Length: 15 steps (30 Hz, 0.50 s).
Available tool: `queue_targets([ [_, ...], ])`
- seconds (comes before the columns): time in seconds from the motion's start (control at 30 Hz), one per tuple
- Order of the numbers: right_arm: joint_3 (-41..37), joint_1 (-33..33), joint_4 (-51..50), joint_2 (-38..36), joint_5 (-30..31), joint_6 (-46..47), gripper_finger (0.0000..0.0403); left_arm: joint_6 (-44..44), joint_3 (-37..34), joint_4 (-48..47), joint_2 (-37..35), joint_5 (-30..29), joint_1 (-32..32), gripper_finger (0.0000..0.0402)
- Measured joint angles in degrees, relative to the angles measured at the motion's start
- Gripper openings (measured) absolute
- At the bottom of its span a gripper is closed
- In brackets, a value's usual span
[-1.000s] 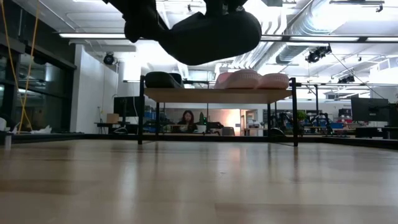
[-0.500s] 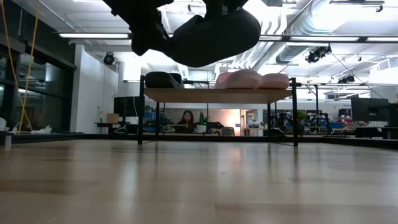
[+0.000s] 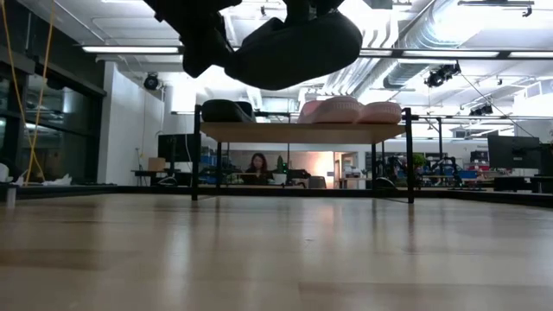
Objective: Pick and place slides into the shelf
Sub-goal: Put the black slides on the shelf
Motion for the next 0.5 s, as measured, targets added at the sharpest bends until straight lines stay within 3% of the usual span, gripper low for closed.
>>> queue_targets([
  [0.5, 0.09, 0.01, -1.58, 0.00, -1.01, 0.11, 0.0009, 0.26, 0.00, 0.24, -0.02, -1.39, 0.00, 0.0035],
])
